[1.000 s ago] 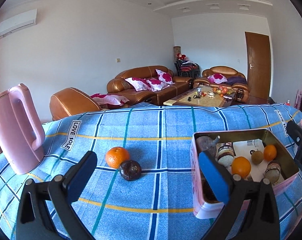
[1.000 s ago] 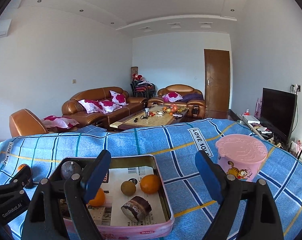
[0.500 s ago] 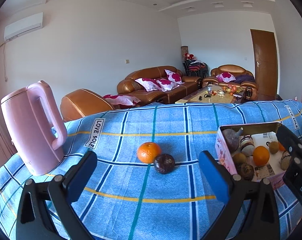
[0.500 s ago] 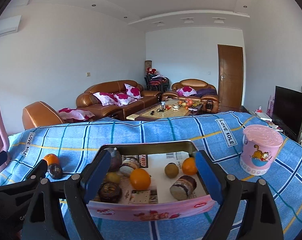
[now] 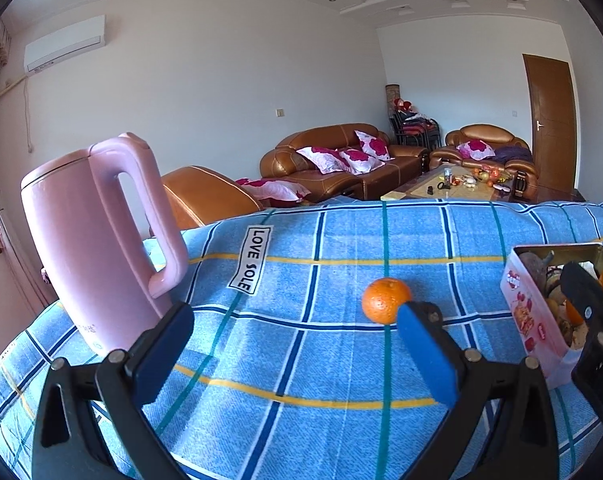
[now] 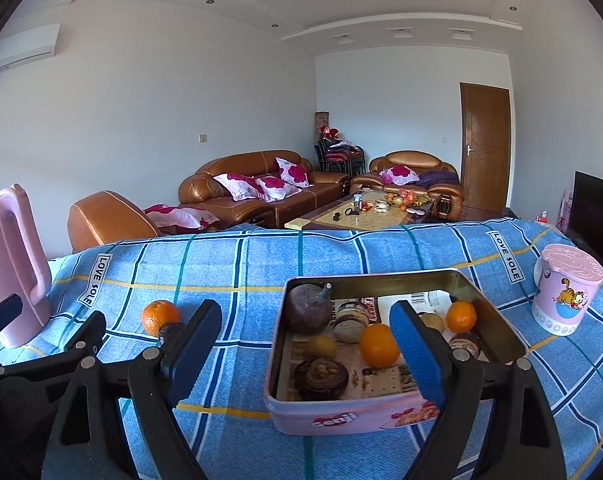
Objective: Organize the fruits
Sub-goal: 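Withdraw both open grippers from the pink tin toward the remaining fruits, then move the right gripper onto the dark brown round fruit and close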
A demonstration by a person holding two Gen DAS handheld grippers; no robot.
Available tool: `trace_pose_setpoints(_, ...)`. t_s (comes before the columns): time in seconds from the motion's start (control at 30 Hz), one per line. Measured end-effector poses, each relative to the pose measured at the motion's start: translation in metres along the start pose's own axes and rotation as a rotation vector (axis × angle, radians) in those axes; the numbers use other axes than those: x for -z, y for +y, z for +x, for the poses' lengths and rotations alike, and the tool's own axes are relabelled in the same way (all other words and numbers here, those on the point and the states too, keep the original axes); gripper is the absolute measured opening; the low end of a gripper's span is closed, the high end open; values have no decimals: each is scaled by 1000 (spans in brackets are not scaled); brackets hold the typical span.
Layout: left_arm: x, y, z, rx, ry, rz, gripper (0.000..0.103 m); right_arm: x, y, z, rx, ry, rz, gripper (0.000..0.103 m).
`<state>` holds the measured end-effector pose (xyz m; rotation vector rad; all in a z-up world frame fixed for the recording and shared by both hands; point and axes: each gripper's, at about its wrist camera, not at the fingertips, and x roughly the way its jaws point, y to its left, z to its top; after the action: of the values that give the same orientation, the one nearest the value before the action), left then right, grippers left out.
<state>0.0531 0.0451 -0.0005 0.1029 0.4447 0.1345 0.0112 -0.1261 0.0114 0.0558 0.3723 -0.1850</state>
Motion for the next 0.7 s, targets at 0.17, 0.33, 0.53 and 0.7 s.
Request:
trace_pose_setpoints(0.17,0,23,14,-6,47,-63,103,0,20,7,-17,8,-12,87)
trace_pose_setpoints(0.33,-2,33,31,-97,91,-27,103,-1,41,14,-38,27,-43,87)
trace_pose_setpoints(0.53,3,67,54,-142,195,-91,103,-2,62,35,-57,110,-73,87)
trace_pose_setpoints(0.7,8,81,60,-141,247,-154,103,3,86,60,-98,225,-161,84)
